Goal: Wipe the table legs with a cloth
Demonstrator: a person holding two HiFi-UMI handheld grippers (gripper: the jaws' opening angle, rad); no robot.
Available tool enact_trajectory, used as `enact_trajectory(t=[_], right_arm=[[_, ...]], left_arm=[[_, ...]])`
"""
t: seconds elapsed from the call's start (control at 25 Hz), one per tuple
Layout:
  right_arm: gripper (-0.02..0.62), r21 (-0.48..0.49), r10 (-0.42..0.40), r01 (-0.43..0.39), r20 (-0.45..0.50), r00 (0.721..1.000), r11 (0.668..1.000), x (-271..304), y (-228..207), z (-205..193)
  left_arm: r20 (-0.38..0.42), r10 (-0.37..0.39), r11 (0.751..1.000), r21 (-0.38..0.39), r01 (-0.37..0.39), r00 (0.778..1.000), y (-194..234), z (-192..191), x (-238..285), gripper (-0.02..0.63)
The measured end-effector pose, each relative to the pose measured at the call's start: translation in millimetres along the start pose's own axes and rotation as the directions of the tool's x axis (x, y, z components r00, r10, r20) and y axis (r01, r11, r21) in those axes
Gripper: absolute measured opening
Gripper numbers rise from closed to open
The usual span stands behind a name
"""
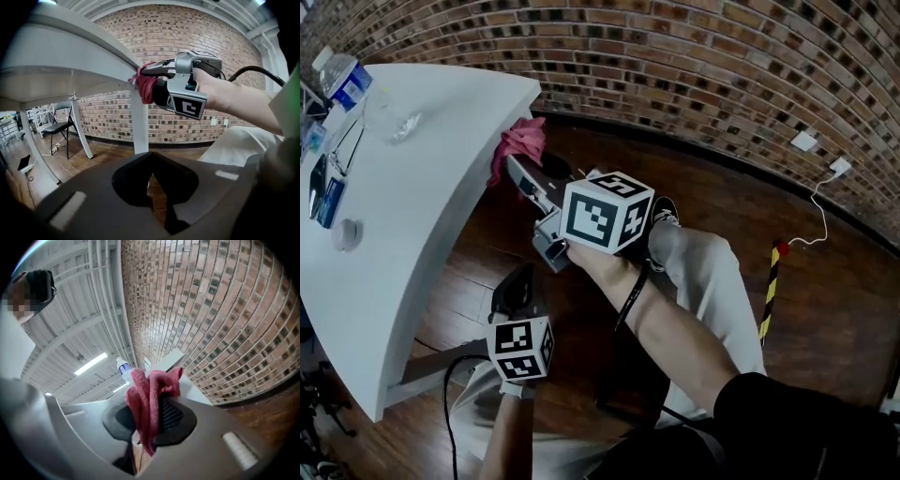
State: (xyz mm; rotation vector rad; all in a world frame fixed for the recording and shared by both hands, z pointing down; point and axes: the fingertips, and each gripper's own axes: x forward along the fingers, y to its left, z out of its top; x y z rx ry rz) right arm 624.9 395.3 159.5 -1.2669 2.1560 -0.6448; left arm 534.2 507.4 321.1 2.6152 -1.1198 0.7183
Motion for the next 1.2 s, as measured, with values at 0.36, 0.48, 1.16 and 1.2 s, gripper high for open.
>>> enact_trajectory(t=[0.36, 0.48, 1.16, 1.2], right_arm=[[0.048, -0.072, -0.069, 0.070, 0.030, 0.997, 0.995, 2, 14, -15], [0.048, -0.133, -0.094, 0.093, -0.007, 0.996, 0.987, -3, 12, -20], [0.049, -0.438, -0.122, -0.054, -0.363, 0.924, 0.897, -90, 12, -122], [0.049, -0.444, -0.123, -0.054, -0.359, 0.925, 0.895, -88, 12, -124]], left_arm=[[0.057, 0.050, 0.997, -0.066, -0.046, 0.997, 38, -1, -42, -0.005], [0.084, 0.054, 0.995, -0.082, -0.047, 0.995, 41, 5, -49, -0.005], [0.190, -0.052, 0.998, 0.032, 0.046, 0.980, 21, 26, -50, -0.005], [0.192, -0.056, 0.998, 0.034, 0.050, 0.980, 23, 23, -49, -0.005]])
